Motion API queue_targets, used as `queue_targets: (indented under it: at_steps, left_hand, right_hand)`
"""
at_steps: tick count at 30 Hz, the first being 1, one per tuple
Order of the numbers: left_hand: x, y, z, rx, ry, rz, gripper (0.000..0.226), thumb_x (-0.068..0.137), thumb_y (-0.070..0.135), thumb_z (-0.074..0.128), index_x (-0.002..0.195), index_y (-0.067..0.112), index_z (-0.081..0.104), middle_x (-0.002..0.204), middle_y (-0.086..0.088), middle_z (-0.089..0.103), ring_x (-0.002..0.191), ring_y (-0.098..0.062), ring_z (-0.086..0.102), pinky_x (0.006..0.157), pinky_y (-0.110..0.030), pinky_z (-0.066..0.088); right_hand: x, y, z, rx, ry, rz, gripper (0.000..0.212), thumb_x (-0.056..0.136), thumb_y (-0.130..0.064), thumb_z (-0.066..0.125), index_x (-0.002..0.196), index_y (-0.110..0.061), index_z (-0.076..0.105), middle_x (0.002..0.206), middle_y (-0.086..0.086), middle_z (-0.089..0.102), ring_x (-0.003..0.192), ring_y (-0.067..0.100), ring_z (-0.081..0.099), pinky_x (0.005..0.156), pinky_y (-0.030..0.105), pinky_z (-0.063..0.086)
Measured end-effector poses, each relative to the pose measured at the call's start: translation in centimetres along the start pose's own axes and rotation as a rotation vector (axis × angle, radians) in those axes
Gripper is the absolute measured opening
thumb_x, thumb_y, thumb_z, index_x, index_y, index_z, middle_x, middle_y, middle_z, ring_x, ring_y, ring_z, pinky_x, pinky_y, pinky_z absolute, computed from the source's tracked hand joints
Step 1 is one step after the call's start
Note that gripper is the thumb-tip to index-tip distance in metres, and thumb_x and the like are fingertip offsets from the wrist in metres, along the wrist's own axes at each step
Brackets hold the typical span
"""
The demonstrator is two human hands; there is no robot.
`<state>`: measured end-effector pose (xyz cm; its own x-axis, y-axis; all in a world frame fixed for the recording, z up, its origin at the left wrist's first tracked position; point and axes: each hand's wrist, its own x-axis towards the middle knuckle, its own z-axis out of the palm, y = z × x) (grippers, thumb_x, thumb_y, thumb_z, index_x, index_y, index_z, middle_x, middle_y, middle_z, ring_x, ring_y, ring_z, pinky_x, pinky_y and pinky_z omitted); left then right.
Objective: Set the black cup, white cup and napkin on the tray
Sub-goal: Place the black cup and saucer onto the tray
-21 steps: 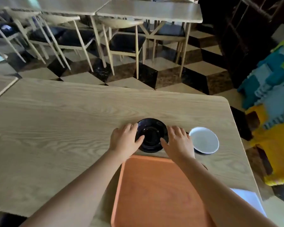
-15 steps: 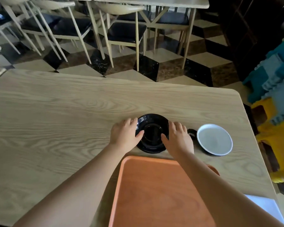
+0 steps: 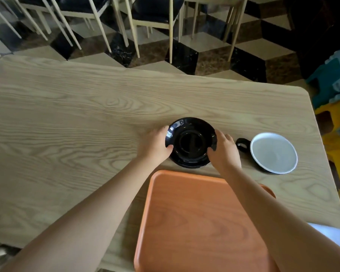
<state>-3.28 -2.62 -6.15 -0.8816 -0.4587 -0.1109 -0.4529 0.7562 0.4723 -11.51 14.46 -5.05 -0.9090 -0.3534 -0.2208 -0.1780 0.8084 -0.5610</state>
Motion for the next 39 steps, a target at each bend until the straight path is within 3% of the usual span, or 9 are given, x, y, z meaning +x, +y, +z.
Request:
queue_targets:
  at_steps: [4, 7, 10, 15, 21, 28, 32, 36, 39]
  left_hand:
    - [-0.3, -0.5, 0.1, -0.391, -0.095, -0.117, 0.053, 0.077, -0.005, 0.052, 0.127, 0.014, 0.050, 0.084, -0.010, 0.067, 0.071, -0.031, 0.067, 0.070, -0.042, 0.057]
    - [-1.6, -0.8, -0.5, -0.550, -0.154, -0.220, 0.056, 0.083, -0.009, 0.048, 0.134, 0.014, 0.043, 0.071, -0.003, 0.059, 0.044, -0.011, 0.063, 0.052, -0.027, 0.058]
    - [-4.1, -0.7, -2.3, -0.666, -0.125, -0.274, 0.050, 0.085, -0.006, 0.051, 0.132, 0.009, 0.043, 0.085, -0.007, 0.059, 0.050, -0.012, 0.062, 0.049, -0.017, 0.053]
    - [-9.9, -0.7, -3.6, -0.771, -0.056, -0.300, 0.026, 0.084, -0.003, 0.057, 0.103, 0.015, 0.058, 0.079, 0.000, 0.064, 0.048, -0.005, 0.063, 0.051, -0.019, 0.055]
    - [-15.1, -1.8, -2.6, -0.695, -0.085, -0.333, 0.031, 0.086, 0.000, 0.055, 0.095, 0.029, 0.061, 0.086, 0.007, 0.062, 0.052, -0.010, 0.066, 0.055, -0.025, 0.057]
    - [-16.2, -1.4, -2.5, -0.526, -0.053, -0.313, 0.037, 0.085, 0.001, 0.057, 0.103, 0.034, 0.060, 0.084, 0.014, 0.062, 0.053, -0.016, 0.068, 0.061, -0.035, 0.059]
    - [-16.1, -1.2, -2.3, -0.439, -0.038, -0.313, 0.039, 0.084, 0.001, 0.056, 0.104, 0.034, 0.063, 0.080, 0.011, 0.063, 0.050, -0.018, 0.067, 0.062, -0.037, 0.058]
    - [-15.8, -1.2, -2.2, -0.320, -0.057, -0.334, 0.033, 0.084, 0.009, 0.058, 0.114, 0.022, 0.064, 0.079, 0.002, 0.070, 0.049, -0.013, 0.066, 0.067, -0.035, 0.056]
    - [-15.6, -0.8, -2.6, -0.168, -0.071, -0.302, 0.031, 0.082, 0.013, 0.062, 0.112, 0.021, 0.065, 0.057, 0.000, 0.070, 0.056, -0.008, 0.065, 0.065, -0.024, 0.050]
  right_hand:
    - [-0.4, 0.0, -0.4, 0.151, 0.039, 0.016, 0.045, 0.074, 0.004, 0.047, 0.115, -0.012, 0.057, 0.107, 0.015, 0.064, 0.099, 0.032, 0.054, 0.077, 0.032, 0.042]
    - [-1.6, -0.1, -1.4, 0.225, 0.060, 0.010, 0.043, 0.076, 0.005, 0.048, 0.112, -0.015, 0.062, 0.097, 0.005, 0.066, 0.087, 0.025, 0.058, 0.071, 0.025, 0.038]
    - [-3.4, 0.1, -2.4, 0.280, 0.061, -0.011, 0.044, 0.078, 0.000, 0.053, 0.116, -0.020, 0.061, 0.094, -0.004, 0.058, 0.071, 0.018, 0.057, 0.072, 0.023, 0.038]
    - [-7.9, 1.3, -1.8, 0.429, 0.012, 0.005, 0.043, 0.076, -0.001, 0.060, 0.112, -0.026, 0.061, 0.092, -0.006, 0.062, 0.069, 0.022, 0.066, 0.075, 0.046, 0.055]
    - [-12.3, 2.8, -0.8, 0.490, -0.063, 0.021, 0.044, 0.074, 0.003, 0.060, 0.103, -0.030, 0.063, 0.093, -0.008, 0.068, 0.059, 0.013, 0.065, 0.066, 0.043, 0.057]
    - [-13.8, 4.0, 0.7, 0.507, -0.131, 0.050, 0.045, 0.079, 0.005, 0.055, 0.110, -0.027, 0.061, 0.098, -0.005, 0.067, 0.061, 0.012, 0.066, 0.055, 0.021, 0.055]
    - [-13.8, 3.9, 0.9, 0.517, -0.132, 0.073, 0.043, 0.079, 0.007, 0.053, 0.110, -0.022, 0.061, 0.092, -0.005, 0.066, 0.067, 0.019, 0.067, 0.046, 0.005, 0.043]
    - [-13.9, 3.7, 0.9, 0.516, -0.122, 0.066, 0.044, 0.079, 0.007, 0.054, 0.103, -0.030, 0.060, 0.086, -0.016, 0.062, 0.061, 0.002, 0.064, 0.049, 0.012, 0.051]
    - [-13.8, 3.9, 1.1, 0.489, -0.113, 0.071, 0.043, 0.079, 0.003, 0.055, 0.106, -0.030, 0.060, 0.090, -0.012, 0.064, 0.066, 0.011, 0.066, 0.064, 0.026, 0.056]
